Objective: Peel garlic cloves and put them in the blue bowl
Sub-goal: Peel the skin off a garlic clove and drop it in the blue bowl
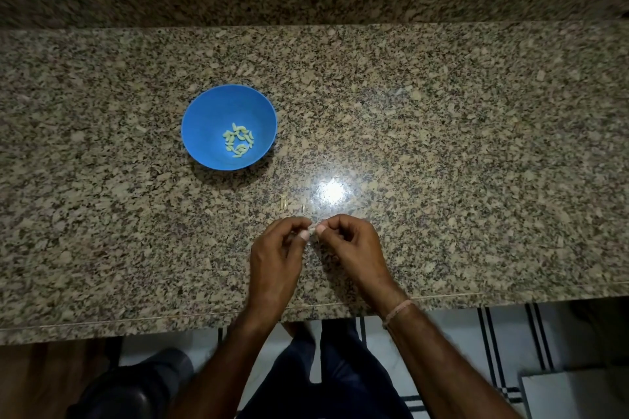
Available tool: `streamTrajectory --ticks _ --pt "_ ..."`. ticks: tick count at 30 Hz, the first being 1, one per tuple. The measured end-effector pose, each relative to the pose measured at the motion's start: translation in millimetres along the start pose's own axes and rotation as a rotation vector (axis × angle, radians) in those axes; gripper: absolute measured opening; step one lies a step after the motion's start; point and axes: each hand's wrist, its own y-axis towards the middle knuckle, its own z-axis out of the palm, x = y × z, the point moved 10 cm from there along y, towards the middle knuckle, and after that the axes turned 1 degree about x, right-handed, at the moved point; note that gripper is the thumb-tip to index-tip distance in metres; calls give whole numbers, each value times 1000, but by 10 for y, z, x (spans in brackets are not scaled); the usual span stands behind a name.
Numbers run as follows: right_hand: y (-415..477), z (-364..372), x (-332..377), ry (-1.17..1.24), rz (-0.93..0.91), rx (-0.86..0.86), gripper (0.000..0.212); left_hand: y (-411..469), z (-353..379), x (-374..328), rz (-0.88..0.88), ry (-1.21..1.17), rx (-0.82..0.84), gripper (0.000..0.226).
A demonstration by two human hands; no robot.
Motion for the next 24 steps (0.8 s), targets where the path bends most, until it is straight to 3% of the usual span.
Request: streamTrajectory --ticks 8,13,15,19,24 --pt "-40 98 -58 199 116 28 17 37 32 -74 82 132 5 8" --pt "-64 130 -125 350 207 32 22 31 25 102 -19 38 -27 15" --pt "-69 117 -103 354 192 28 19 19 13 130 -44 -19 -39 21" --pt "-63 73 -38 254 128 6 17 5 23 111 -57 -66 -32 10" --pt "-36 72 -71 185 134 -13 20 11 42 -8 87 166 -13 11"
